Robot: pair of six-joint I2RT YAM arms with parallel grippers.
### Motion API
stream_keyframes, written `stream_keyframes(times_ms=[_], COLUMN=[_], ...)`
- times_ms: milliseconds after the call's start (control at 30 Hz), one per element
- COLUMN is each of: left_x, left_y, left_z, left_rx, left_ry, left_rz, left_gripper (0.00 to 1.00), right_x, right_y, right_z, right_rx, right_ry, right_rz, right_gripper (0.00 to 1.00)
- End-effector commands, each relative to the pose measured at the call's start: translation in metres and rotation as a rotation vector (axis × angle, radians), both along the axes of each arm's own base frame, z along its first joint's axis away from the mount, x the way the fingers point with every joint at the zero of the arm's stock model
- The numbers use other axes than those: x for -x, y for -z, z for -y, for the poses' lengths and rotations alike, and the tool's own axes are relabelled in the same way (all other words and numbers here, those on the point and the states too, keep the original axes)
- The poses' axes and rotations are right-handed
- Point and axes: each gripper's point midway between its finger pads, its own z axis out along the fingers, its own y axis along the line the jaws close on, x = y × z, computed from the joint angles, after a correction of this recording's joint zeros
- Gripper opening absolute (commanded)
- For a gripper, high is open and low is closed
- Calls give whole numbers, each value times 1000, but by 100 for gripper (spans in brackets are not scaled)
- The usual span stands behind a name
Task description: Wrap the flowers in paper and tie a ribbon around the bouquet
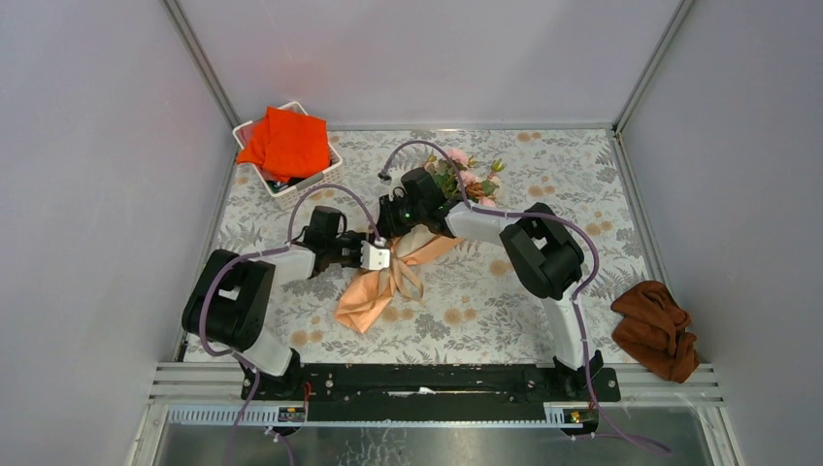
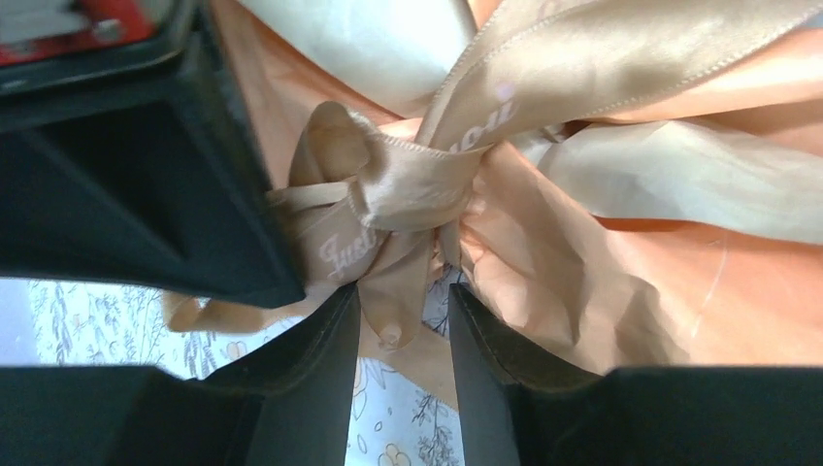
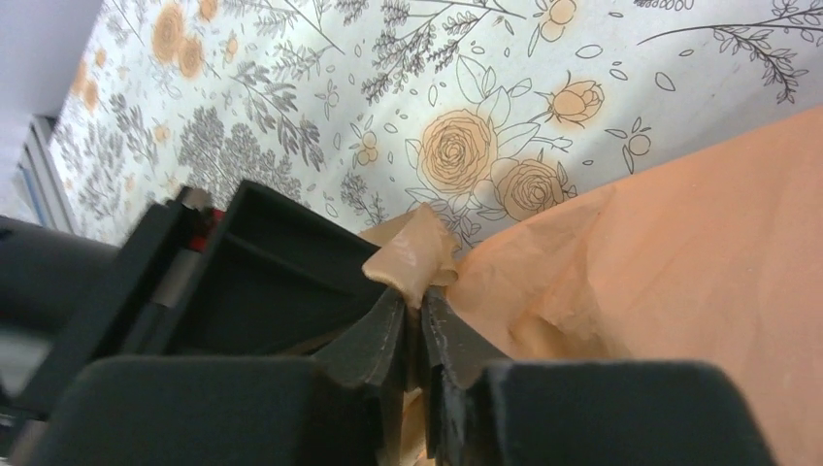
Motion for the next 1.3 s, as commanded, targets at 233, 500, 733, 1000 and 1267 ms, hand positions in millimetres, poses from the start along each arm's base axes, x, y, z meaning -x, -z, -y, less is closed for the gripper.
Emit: stream_keyframes(times_ms=[233, 500, 733, 1000, 1267], left_x=[-6, -25, -22, -9, 33], left_y=[10, -1, 12, 28, 3], left_z=[8, 4, 2, 4, 3], left_rx=[-21, 6, -25, -104, -85], left_ry=[28, -87, -104, -1, 71], left_rz=[49, 55, -55, -22, -74], left_gripper=[35, 44, 48, 15, 0], right_x=[-17, -14, -15, -17, -18], right_y=[-30, -30, -32, -29, -29], right_z=[0, 2, 2, 6, 6], right_rx=[-115, -118, -119, -118, -129], right_ry=[37, 23, 21, 22, 15], right_rz=[35, 30, 35, 30, 27], right_gripper=[0, 0, 0, 0, 0])
